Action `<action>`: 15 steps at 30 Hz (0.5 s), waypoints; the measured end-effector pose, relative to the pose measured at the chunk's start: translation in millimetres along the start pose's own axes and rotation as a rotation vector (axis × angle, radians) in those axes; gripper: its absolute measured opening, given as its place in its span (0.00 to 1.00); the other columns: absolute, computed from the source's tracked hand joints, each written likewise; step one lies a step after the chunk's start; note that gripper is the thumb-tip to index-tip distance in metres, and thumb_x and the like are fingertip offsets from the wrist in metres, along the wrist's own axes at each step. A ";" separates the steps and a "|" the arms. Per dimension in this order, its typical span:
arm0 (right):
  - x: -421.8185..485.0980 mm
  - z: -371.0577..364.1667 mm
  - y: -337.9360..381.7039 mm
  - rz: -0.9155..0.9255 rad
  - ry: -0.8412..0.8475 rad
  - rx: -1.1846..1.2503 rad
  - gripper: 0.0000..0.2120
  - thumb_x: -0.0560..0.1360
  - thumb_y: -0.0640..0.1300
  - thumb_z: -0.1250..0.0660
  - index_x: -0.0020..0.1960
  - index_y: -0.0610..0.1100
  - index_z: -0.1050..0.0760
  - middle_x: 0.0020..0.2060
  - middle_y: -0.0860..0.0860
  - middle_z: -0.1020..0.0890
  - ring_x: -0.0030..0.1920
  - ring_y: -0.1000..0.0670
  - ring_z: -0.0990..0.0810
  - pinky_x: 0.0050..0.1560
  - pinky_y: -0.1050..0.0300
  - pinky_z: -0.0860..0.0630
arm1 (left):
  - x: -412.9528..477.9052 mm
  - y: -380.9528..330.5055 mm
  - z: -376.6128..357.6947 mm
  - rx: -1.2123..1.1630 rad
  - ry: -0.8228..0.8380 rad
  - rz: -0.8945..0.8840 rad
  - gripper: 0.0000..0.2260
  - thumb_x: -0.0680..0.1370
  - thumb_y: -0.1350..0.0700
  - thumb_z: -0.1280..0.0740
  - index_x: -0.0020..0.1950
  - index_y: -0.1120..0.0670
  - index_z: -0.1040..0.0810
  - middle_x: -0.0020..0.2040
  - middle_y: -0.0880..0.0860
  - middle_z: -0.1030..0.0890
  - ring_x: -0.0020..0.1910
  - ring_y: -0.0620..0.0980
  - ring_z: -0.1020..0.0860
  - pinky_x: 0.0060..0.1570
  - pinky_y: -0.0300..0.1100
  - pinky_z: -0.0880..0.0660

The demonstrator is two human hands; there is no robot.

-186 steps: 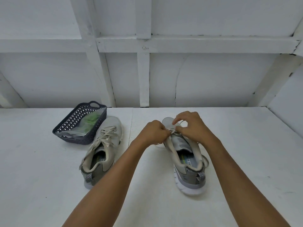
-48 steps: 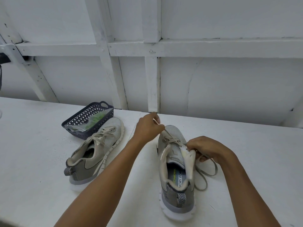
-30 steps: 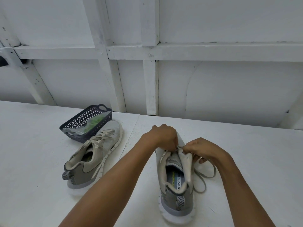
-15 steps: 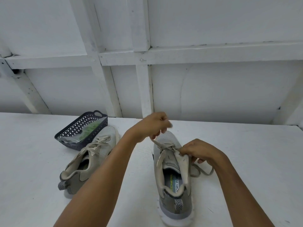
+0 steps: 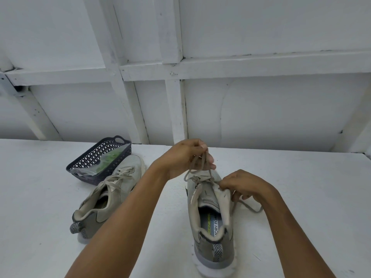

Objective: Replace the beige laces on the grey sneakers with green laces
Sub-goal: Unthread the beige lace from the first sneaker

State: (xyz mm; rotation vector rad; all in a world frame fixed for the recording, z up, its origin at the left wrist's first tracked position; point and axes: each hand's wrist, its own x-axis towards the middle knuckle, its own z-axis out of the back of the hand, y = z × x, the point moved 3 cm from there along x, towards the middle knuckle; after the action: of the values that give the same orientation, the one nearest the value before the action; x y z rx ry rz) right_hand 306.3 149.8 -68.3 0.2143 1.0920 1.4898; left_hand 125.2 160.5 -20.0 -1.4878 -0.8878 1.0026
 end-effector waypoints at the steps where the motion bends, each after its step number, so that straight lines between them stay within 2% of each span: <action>1: 0.1 0.1 0.8 0.001 0.007 -0.005 0.09 0.75 0.45 0.34 0.37 0.45 0.23 0.32 0.49 0.21 0.32 0.51 0.23 0.36 0.60 0.32 | -1.1 1.8 2.3 -0.128 0.007 0.010 0.08 0.84 0.62 0.43 0.46 0.59 0.28 0.38 0.59 0.22 0.36 0.57 0.20 0.48 0.52 0.20; 2: 0.1 0.1 1.9 0.002 0.013 -0.019 0.09 0.75 0.45 0.34 0.38 0.45 0.22 0.32 0.49 0.21 0.32 0.52 0.22 0.36 0.60 0.32 | -2.0 3.1 5.8 -0.174 -0.023 0.016 0.09 0.84 0.62 0.43 0.45 0.58 0.29 0.36 0.56 0.26 0.31 0.52 0.25 0.40 0.48 0.21; 4: 1.4 1.2 3.1 0.007 0.016 -0.046 0.10 0.76 0.46 0.34 0.37 0.45 0.23 0.33 0.49 0.21 0.33 0.52 0.22 0.37 0.59 0.33 | -1.0 6.7 15.6 -0.141 -0.126 0.032 0.10 0.83 0.61 0.41 0.42 0.55 0.30 0.33 0.53 0.31 0.27 0.47 0.37 0.27 0.40 0.31; 6: 3.7 3.0 3.5 0.019 0.010 -0.066 0.10 0.75 0.46 0.34 0.36 0.45 0.24 0.32 0.49 0.22 0.33 0.52 0.22 0.37 0.58 0.34 | -1.6 8.2 25.1 -0.150 -0.193 0.030 0.10 0.82 0.61 0.40 0.41 0.54 0.31 0.32 0.52 0.32 0.27 0.46 0.42 0.24 0.37 0.42; 8: 4.6 4.6 4.5 0.033 0.005 -0.084 0.11 0.75 0.46 0.34 0.35 0.45 0.25 0.32 0.50 0.23 0.31 0.53 0.23 0.36 0.59 0.35 | -5.2 8.2 35.7 -0.148 -0.246 0.029 0.08 0.81 0.61 0.39 0.41 0.54 0.30 0.32 0.52 0.33 0.27 0.46 0.43 0.23 0.36 0.46; 9: 5.4 4.9 4.9 0.038 0.006 -0.092 0.11 0.75 0.45 0.35 0.34 0.45 0.26 0.31 0.50 0.23 0.31 0.54 0.23 0.36 0.59 0.35 | -7.3 9.3 42.2 -0.074 -0.274 0.043 0.07 0.81 0.60 0.38 0.42 0.54 0.29 0.32 0.52 0.32 0.27 0.46 0.43 0.23 0.35 0.46; 11: 7.1 5.3 5.2 0.040 0.007 -0.106 0.12 0.75 0.45 0.35 0.34 0.46 0.26 0.31 0.50 0.23 0.30 0.54 0.23 0.35 0.59 0.35 | -12.3 10.6 51.4 0.295 -0.274 0.100 0.05 0.79 0.56 0.33 0.45 0.55 0.23 0.35 0.51 0.26 0.26 0.46 0.39 0.24 0.36 0.43; 13: 8.6 5.0 6.3 0.040 0.013 -0.116 0.12 0.75 0.45 0.35 0.34 0.46 0.26 0.31 0.50 0.22 0.29 0.55 0.23 0.35 0.59 0.34 | -16.9 15.1 52.6 0.788 -0.115 0.184 0.07 0.77 0.49 0.29 0.46 0.51 0.18 0.38 0.49 0.21 0.29 0.45 0.32 0.29 0.38 0.35; 15: 9.7 4.0 8.2 0.044 0.016 -0.119 0.12 0.75 0.45 0.35 0.33 0.46 0.27 0.30 0.51 0.22 0.29 0.54 0.23 0.35 0.59 0.34 | -21.2 22.7 49.9 1.021 0.072 0.259 0.07 0.75 0.44 0.28 0.44 0.47 0.16 0.38 0.44 0.19 0.36 0.41 0.26 0.42 0.38 0.30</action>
State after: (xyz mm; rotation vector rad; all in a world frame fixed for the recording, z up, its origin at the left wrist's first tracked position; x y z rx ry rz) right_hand 300.9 161.3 -64.7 0.1439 1.0128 1.5929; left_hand 71.3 155.8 -43.0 -0.7442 -0.0470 1.3016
